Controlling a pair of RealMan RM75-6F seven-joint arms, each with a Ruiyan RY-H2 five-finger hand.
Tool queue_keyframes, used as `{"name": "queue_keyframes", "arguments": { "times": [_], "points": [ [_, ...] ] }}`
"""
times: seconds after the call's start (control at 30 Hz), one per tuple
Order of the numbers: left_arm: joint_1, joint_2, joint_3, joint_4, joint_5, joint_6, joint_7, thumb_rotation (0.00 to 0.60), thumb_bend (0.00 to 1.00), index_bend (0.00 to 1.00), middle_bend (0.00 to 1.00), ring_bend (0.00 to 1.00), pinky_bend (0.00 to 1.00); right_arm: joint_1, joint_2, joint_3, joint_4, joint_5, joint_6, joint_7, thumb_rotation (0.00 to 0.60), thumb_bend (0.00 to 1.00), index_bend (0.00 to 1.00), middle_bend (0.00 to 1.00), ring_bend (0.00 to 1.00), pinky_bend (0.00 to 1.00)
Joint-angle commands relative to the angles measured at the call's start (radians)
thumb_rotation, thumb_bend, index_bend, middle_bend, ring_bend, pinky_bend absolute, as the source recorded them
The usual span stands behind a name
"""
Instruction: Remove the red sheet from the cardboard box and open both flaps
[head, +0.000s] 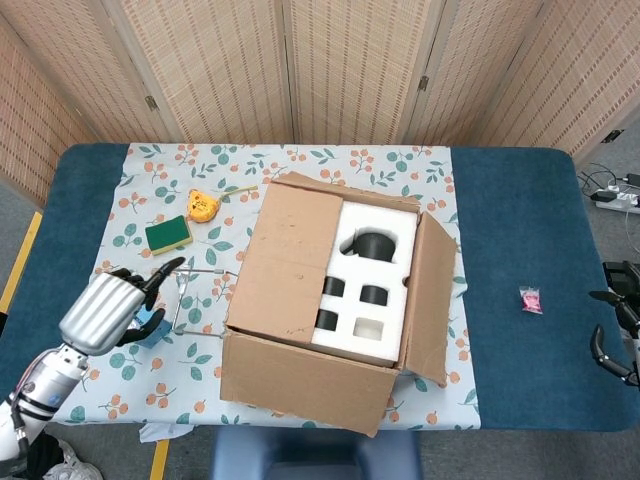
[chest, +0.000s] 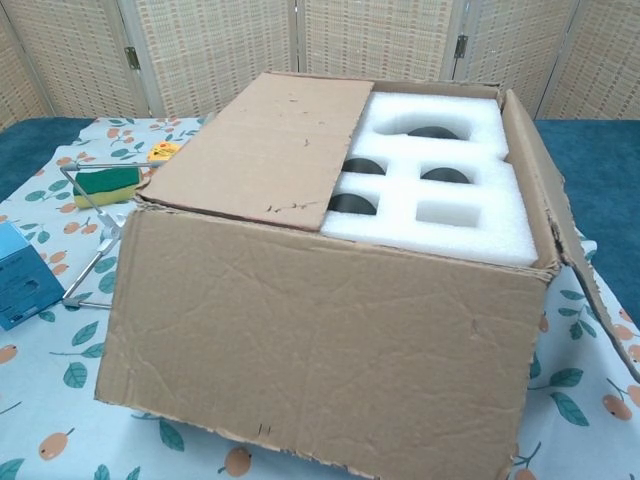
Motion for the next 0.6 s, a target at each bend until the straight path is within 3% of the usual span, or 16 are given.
{"name": "queue_keyframes", "arguments": {
  "times": [0.03, 0.13, 0.23, 0.4, 0.6],
  "points": [
    [-0.138, 0.036, -0.065, -0.071, -0.077, -0.162, 0.033, 0.6, 0.63, 0.18, 0.86, 0.85, 0.83, -0.024, 0.004, 0.011, 0.01, -0.023, 0.03, 0.047, 0.253, 0.67, 0.27, 0.0, 0.0, 0.0],
    [-0.215, 0.024, -0.09, -0.084, -0.142, -0.249, 0.09, 0.6, 0.79, 0.22, 0.91, 0.89, 0.87, -0.042, 0.01, 0.019, 0.011, -0.033, 0.057, 0.062, 0.252, 0.67, 0.27, 0.0, 0.0, 0.0],
    [-0.298, 0.025, -0.106, -0.113, -0.263, -0.362, 0.127, 0.6, 0.85, 0.25, 0.97, 0.95, 0.93, -0.063, 0.015, 0.031, 0.013, -0.032, 0.085, 0.083, 0.253, 0.67, 0.27, 0.0, 0.0, 0.0],
    [-0.441, -0.016, -0.134, -0.098, -0.419, -0.47, 0.164, 0.6, 0.9, 0.26, 1.0, 1.0, 1.0, -0.08, 0.025, 0.049, 0.023, -0.016, 0.085, 0.147, 0.256, 0.67, 0.27, 0.0, 0.0, 0.0],
    [-0.555, -0.109, -0.142, -0.037, -0.506, -0.482, 0.189, 0.6, 0.92, 0.25, 1.0, 1.0, 1.0, -0.084, 0.036, 0.065, 0.044, 0.003, 0.051, 0.201, 0.254, 0.67, 0.27, 0.0, 0.0, 0.0]
  ]
}}
